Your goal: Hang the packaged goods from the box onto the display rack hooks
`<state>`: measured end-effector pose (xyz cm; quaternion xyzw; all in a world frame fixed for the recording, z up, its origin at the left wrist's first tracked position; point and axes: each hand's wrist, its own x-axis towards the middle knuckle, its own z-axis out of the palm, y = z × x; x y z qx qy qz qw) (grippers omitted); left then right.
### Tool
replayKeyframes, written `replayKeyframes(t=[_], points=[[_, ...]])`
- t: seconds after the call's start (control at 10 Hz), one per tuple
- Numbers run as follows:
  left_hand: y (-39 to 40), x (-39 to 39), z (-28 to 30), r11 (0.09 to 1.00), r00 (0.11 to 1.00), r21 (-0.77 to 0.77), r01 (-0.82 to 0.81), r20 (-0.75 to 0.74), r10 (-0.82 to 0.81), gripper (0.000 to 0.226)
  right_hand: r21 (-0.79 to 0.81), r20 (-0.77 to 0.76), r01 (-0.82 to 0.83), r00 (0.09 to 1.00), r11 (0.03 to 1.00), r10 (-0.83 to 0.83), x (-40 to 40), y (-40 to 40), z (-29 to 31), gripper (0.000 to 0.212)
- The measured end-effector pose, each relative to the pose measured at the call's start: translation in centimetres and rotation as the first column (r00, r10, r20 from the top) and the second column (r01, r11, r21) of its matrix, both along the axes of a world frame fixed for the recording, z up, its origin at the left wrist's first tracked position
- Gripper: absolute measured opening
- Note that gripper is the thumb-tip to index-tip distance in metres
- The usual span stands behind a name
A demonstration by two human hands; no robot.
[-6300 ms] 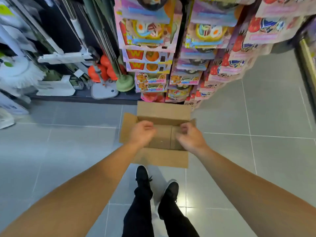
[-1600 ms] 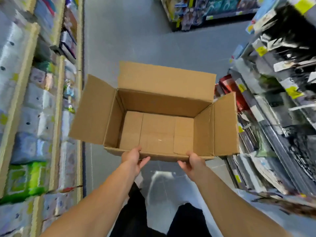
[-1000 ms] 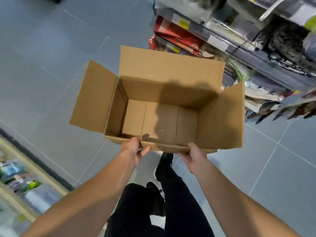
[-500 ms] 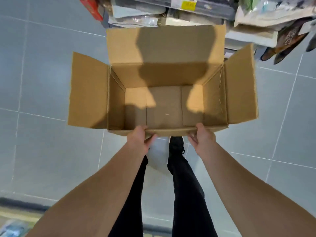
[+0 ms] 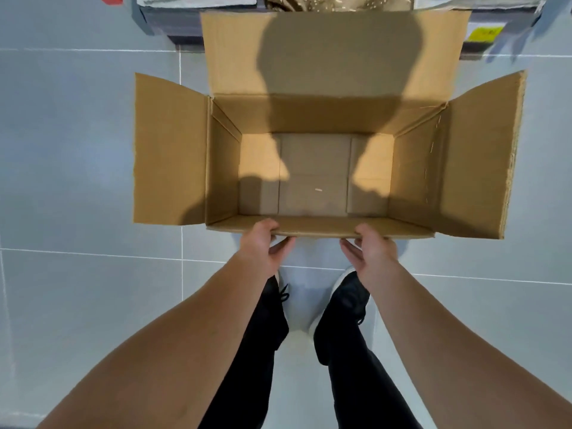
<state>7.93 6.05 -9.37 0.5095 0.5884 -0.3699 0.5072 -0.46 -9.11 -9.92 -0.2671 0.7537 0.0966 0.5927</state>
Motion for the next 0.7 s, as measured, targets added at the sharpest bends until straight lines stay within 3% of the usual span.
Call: replayKeyframes(t=[0.1,0.3,0.4,0.5,0.7], points=[[0.1,0.1,-2.4,0.996,0.996,-0.001,-0.084,-0.012,0.084,0.031,0.059,0.052,-0.031,0.998,0.998,0.028,-0.4,-0.6,-2.7,0.019],[0.7,0.1,-4.9,0.992,0.993,-0.052,-0.119,0.007,0.119,0.020,0.030,0.073,-0.040,0.997,0.999,0.038,0.2,-0.6,-5.1,0.025],[1.1,0.3,-5.1,0.988,0.993,-0.096,-0.118,0.010,0.119,0.025,0.028,0.079,-0.052,0.996,0.998,0.050,0.7,-0.5,-5.1,0.042],[1.9,0.2,-4.2,0.989,0.995,-0.109,-0.098,-0.006,0.098,0.030,0.043,0.055,-0.080,0.995,0.996,0.078,0.9,0.1,-3.9,0.043],[3.6,-0.9,0.7,0.992,0.998,-0.107,0.069,-0.006,-0.070,0.042,0.036,-0.018,-0.347,0.937,0.937,0.348,-0.6,2.3,1.1,0.036]])
